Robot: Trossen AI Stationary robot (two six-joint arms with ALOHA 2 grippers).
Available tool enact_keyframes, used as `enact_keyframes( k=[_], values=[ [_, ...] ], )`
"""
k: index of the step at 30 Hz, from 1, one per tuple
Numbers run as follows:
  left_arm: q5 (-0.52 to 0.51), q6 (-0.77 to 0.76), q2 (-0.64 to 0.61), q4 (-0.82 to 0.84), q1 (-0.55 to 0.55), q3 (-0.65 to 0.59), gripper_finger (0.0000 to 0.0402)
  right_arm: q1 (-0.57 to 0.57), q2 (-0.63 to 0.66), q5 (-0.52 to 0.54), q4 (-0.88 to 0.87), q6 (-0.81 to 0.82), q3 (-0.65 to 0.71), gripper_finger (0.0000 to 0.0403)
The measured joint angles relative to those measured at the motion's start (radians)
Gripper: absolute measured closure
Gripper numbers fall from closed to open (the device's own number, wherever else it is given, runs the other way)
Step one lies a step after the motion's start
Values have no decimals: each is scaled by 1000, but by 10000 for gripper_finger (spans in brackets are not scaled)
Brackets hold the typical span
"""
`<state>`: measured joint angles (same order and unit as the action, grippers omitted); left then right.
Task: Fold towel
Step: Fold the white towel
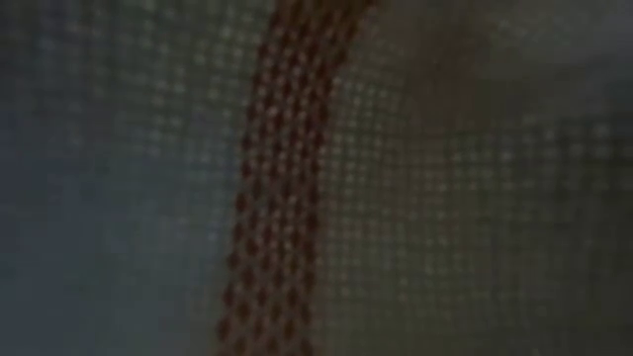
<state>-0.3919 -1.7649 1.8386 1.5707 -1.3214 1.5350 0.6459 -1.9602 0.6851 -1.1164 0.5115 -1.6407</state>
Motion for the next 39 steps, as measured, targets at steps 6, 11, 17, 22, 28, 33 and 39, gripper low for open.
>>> enact_keyframes(
  k=[6,11,17,22,28,33,39],
  values=[
    [43,63,-1,0,33,-140,400,-104,-2,-23,15,0,79,401],
    [117,101,-1,0,59,-273,400,-169,-2,-63,61,5,149,402],
    [211,145,-2,0,66,-368,400,-204,-3,-95,129,5,200,402],
    [184,146,-2,-1,88,-434,400,-217,-2,-102,129,30,224,402],
    [172,203,-2,-1,112,-507,400,-222,-3,-108,145,36,250,402],
    [173,228,-2,-1,115,-506,400,-221,-3,-128,160,34,255,402],
    [167,228,-2,0,112,-510,391,-229,-3,-129,188,27,255,402]
  ],
)
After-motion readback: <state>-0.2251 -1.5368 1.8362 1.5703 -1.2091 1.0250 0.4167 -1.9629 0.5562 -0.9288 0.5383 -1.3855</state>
